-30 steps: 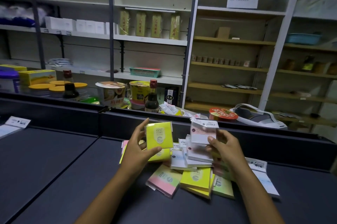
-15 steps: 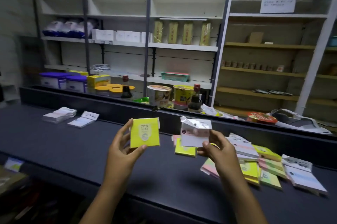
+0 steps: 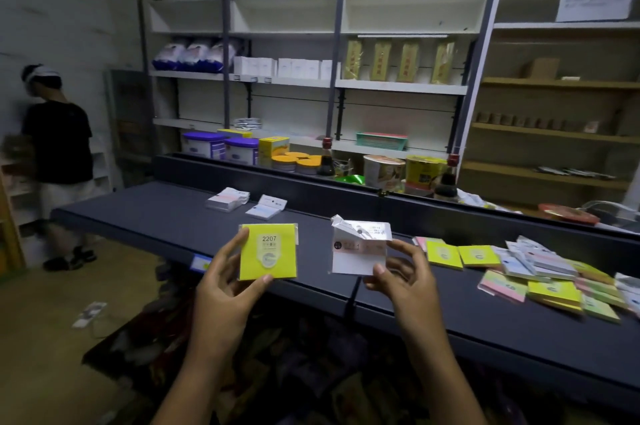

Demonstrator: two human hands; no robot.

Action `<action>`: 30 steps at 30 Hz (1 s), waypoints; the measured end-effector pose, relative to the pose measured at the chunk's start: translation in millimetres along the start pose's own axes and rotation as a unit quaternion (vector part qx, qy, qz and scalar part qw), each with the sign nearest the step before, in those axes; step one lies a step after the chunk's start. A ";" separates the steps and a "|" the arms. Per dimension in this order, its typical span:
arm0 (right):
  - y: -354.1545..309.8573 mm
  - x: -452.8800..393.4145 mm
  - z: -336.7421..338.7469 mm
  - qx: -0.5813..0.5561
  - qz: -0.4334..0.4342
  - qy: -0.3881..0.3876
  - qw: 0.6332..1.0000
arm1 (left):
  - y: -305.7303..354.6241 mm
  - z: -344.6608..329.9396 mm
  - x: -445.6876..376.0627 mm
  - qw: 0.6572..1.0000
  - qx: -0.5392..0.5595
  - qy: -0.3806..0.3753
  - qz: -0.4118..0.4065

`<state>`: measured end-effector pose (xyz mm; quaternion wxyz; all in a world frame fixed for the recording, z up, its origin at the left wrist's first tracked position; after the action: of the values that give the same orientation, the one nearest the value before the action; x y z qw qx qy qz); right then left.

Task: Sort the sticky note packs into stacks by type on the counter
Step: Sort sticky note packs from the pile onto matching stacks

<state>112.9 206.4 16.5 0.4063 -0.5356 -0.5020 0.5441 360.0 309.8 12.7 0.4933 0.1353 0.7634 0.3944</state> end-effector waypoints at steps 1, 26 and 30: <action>-1.8 4.3 -7.2 -0.001 0.000 -0.002 1.000 | 1.3 8.0 0.5 1.000 -0.001 -0.002 0.001; 34.4 -123.1 -159.9 -0.017 0.013 -0.061 0.998 | -75.6 106.6 -136.6 0.997 -0.069 -0.006 -0.025; 38.6 -146.9 -170.6 -0.022 0.015 -0.056 0.998 | -94.6 109.7 -157.1 0.997 -0.069 -0.007 -0.021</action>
<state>299.7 74.9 17.6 0.3573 -0.5204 -0.5278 0.5683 546.5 205.9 22.4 0.5151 0.0877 0.7336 0.4346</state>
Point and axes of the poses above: each hand's wrist, its own x-axis away from the middle knuckle, its own z-axis out of the back of the hand, y = z × x, the point moved 7 cm from there along -x, towards the middle knuckle, and after that the axes turned 12 degrees about -z, right-handed, at the moved point
